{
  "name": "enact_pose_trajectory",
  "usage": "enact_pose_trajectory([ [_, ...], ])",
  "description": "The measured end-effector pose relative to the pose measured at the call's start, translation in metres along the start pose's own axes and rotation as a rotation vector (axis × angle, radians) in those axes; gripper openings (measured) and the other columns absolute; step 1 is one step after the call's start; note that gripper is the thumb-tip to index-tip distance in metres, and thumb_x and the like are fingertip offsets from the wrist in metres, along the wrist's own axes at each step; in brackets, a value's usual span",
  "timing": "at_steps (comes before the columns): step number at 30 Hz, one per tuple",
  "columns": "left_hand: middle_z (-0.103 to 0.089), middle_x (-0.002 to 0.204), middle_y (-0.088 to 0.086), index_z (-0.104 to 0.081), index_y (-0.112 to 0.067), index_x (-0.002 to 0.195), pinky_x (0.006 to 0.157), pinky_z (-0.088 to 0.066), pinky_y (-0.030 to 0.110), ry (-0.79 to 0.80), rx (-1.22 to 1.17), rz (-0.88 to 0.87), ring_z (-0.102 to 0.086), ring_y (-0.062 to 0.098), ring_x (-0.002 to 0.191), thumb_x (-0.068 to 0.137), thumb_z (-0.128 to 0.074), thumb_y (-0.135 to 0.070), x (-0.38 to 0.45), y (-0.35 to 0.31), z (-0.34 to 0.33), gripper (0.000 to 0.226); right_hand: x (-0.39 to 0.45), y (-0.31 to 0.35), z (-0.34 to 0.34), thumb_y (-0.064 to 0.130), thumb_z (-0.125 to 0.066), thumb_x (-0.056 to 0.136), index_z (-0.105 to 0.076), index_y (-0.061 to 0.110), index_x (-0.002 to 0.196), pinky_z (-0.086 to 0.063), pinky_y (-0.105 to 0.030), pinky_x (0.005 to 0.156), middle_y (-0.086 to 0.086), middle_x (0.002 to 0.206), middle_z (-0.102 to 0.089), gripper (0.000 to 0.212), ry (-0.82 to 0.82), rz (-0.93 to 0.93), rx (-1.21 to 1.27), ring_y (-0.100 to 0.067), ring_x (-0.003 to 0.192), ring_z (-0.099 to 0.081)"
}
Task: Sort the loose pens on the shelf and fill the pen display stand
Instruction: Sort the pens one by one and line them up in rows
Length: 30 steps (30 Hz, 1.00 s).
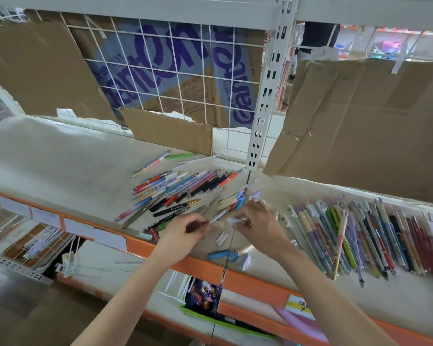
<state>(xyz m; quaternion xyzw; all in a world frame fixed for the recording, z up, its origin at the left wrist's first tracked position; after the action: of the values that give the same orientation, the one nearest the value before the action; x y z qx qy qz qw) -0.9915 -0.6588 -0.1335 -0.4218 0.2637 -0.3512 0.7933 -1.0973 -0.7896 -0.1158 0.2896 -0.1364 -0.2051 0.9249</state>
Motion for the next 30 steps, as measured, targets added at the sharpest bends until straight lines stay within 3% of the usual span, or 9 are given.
enact_pose_trajectory([
  [3,-0.064,0.082,-0.021,-0.066,-0.031,0.089,0.065,-0.037,0.001,-0.048,0.075,-0.046,-0.056,-0.011,0.081,0.087,-0.065,-0.026,-0.003,-0.006,0.007,0.006,0.0,-0.018,0.012,0.007,-0.067,0.083,-0.057,0.024,0.079,-0.046,-0.015,0.066,0.008,0.081,-0.066,0.021,-0.049,-0.189,0.409,-0.015,0.077,-0.061],
  [5,-0.065,0.083,-0.023,-0.066,-0.035,0.088,0.067,-0.037,-0.001,-0.048,0.094,-0.073,-0.055,-0.014,0.084,0.086,-0.066,-0.024,-0.004,-0.01,0.009,0.011,-0.002,-0.022,0.015,0.004,-0.067,0.082,-0.061,0.032,0.081,-0.047,-0.022,0.072,0.011,0.082,-0.067,0.029,-0.049,-0.223,0.516,-0.012,0.075,-0.061],
  [7,-0.065,0.084,-0.022,-0.066,-0.037,0.087,0.068,-0.036,-0.002,-0.038,0.098,-0.084,-0.054,-0.014,0.085,0.085,-0.067,-0.023,-0.004,-0.013,0.009,0.015,-0.003,-0.02,0.018,0.005,-0.067,0.084,-0.063,0.036,0.084,-0.047,-0.026,0.075,0.01,0.083,-0.067,0.031,-0.051,-0.202,0.502,-0.01,0.076,-0.06],
  [12,-0.067,0.087,-0.018,-0.07,-0.032,0.092,0.071,-0.038,0.001,-0.001,0.107,-0.111,-0.056,-0.009,0.085,0.084,-0.067,-0.02,-0.004,-0.018,0.003,0.014,-0.004,-0.005,0.021,0.005,-0.067,0.084,-0.066,0.036,0.088,-0.041,-0.007,0.065,0.017,0.079,-0.066,0.031,-0.031,-0.079,0.465,0.005,0.07,-0.058],
  [19,-0.067,0.088,-0.021,-0.07,-0.032,0.094,0.073,-0.039,0.0,-0.009,0.092,-0.106,-0.058,-0.01,0.086,0.084,-0.067,-0.023,-0.005,-0.016,0.005,0.013,-0.005,-0.012,0.025,0.005,-0.068,0.082,-0.067,0.04,0.086,-0.044,-0.011,0.07,0.017,0.084,-0.066,0.036,-0.027,-0.094,0.429,0.003,0.075,-0.06],
  [22,-0.068,0.087,-0.019,-0.07,-0.032,0.094,0.076,-0.042,0.005,0.047,0.111,-0.146,-0.058,-0.008,0.085,0.085,-0.066,-0.021,-0.006,-0.02,-0.002,0.015,-0.006,-0.001,0.016,0.007,-0.069,0.082,-0.072,0.028,0.094,-0.046,-0.014,0.069,0.017,0.081,-0.065,0.024,0.054,-0.003,0.379,0.0,0.074,-0.06],
  [25,-0.065,0.076,-0.022,-0.065,-0.038,0.09,0.072,-0.043,0.01,0.088,0.082,-0.157,-0.059,-0.004,0.078,0.089,-0.061,-0.024,-0.009,-0.022,-0.007,0.015,-0.008,-0.005,0.008,0.007,-0.067,0.084,-0.071,0.019,0.094,-0.045,-0.014,0.065,0.009,0.072,-0.066,0.016,0.088,-0.111,0.662,-0.006,0.065,-0.059],
  [28,-0.061,0.065,-0.018,-0.063,-0.037,0.083,0.064,-0.04,0.013,0.105,0.014,-0.174,-0.054,-0.001,0.064,0.093,-0.056,-0.022,-0.011,-0.027,-0.012,0.019,-0.013,-0.011,0.002,0.002,-0.063,0.085,-0.067,0.011,0.089,-0.046,-0.024,0.063,-0.002,0.067,-0.064,0.011,-0.028,-0.275,1.117,-0.017,0.065,-0.057],
  [30,-0.057,0.058,-0.016,-0.064,-0.033,0.078,0.059,-0.038,0.011,0.089,-0.042,-0.141,-0.048,-0.002,0.057,0.094,-0.054,-0.019,-0.01,-0.028,-0.015,0.023,-0.013,-0.01,-0.004,0.002,-0.06,0.086,-0.067,0.008,0.084,-0.044,-0.027,0.066,-0.003,0.068,-0.06,0.009,-0.109,-0.325,1.189,-0.016,0.066,-0.055],
])
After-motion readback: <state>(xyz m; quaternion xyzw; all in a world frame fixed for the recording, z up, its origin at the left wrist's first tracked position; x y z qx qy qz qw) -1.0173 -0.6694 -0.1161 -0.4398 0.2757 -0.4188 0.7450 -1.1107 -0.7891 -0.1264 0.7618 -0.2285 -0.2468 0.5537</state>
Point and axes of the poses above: each hand's wrist, its own x-axis towards the middle knuckle, its own z-axis out of the back of the hand, y = z × x, the point moved 9 cm from there along x, towards the middle knuckle
